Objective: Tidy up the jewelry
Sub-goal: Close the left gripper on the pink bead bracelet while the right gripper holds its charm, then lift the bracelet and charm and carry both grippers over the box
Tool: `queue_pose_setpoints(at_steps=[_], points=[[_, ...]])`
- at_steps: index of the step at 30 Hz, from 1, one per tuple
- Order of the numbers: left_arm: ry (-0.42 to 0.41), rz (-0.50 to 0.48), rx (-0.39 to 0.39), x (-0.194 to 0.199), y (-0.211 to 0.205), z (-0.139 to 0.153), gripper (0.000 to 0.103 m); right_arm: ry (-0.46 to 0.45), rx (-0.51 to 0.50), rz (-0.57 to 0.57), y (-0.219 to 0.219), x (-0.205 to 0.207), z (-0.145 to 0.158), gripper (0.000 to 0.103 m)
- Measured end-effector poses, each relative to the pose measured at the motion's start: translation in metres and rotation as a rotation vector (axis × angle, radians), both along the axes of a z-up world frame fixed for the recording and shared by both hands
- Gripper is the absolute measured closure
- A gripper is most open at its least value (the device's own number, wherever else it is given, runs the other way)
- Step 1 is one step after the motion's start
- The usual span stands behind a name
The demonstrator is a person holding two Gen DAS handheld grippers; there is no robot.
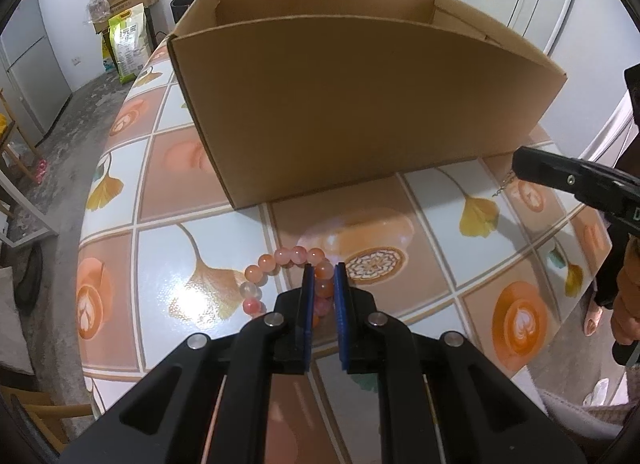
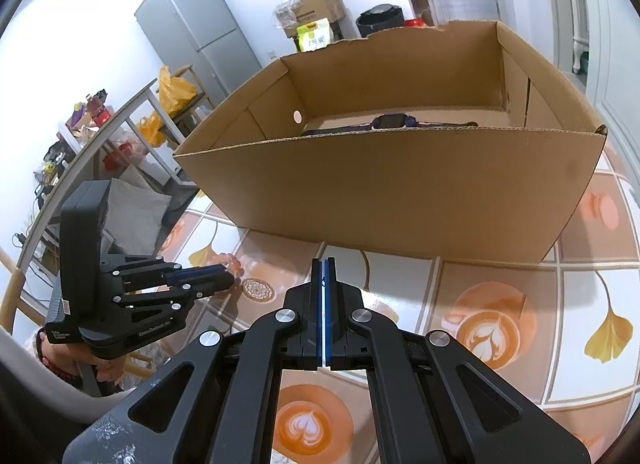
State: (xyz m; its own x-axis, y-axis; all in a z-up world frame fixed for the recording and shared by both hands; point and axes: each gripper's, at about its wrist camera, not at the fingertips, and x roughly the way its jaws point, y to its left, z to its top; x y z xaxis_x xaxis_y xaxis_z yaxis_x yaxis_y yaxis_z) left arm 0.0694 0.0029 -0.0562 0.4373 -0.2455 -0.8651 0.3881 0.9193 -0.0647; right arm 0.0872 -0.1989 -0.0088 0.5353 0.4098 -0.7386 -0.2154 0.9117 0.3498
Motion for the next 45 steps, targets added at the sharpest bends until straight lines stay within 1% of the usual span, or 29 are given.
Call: queue_pose_setpoints(at_steps=[7, 10, 16, 20, 22, 28, 31, 33, 36, 40, 45], points=[[-0.017, 0.002, -0.046, -0.002, 0.006, 0.006, 0.094, -0.014, 0.013, -0.021, -0.006, -0.002, 0.007, 0.103], [-0.04, -0.001, -0.087, -0.005, 0.013, 0.015, 0.094, -0.021, 0.021, -0.027, -0.008, -0.003, 0.009, 0.103], [-0.073, -0.005, -0.137, -0.009, 0.022, 0.028, 0.094, -0.039, 0.037, -0.034, -0.01, -0.003, 0.015, 0.103], [-0.095, -0.01, -0.154, -0.012, 0.024, 0.035, 0.094, -0.056, 0.052, -0.037, -0.012, -0.004, 0.022, 0.103], [-0.105, -0.013, -0.161, -0.013, 0.023, 0.037, 0.094, -0.069, 0.062, -0.039, -0.014, -0.003, 0.027, 0.103], [-0.109, -0.012, -0.17, -0.014, 0.023, 0.037, 0.094, -0.141, 0.082, -0.052, -0.026, 0.008, 0.054, 0.103], [-0.114, -0.009, -0.177, -0.014, 0.023, 0.037, 0.094, -0.183, 0.074, -0.065, -0.033, 0.021, 0.071, 0.103], [-0.115, -0.007, -0.183, -0.014, 0.024, 0.038, 0.094, -0.189, 0.062, -0.073, -0.037, 0.033, 0.076, 0.103], [-0.113, -0.004, -0.191, -0.013, 0.025, 0.037, 0.094, -0.161, 0.028, -0.093, -0.043, 0.053, 0.073, 0.103], [-0.115, -0.005, -0.19, -0.013, 0.026, 0.037, 0.094, -0.073, -0.014, -0.117, -0.047, 0.081, 0.058, 0.103], [-0.116, 0.001, -0.19, -0.012, 0.026, 0.036, 0.094, 0.011, -0.115, -0.154, -0.048, 0.106, 0.039, 0.103]])
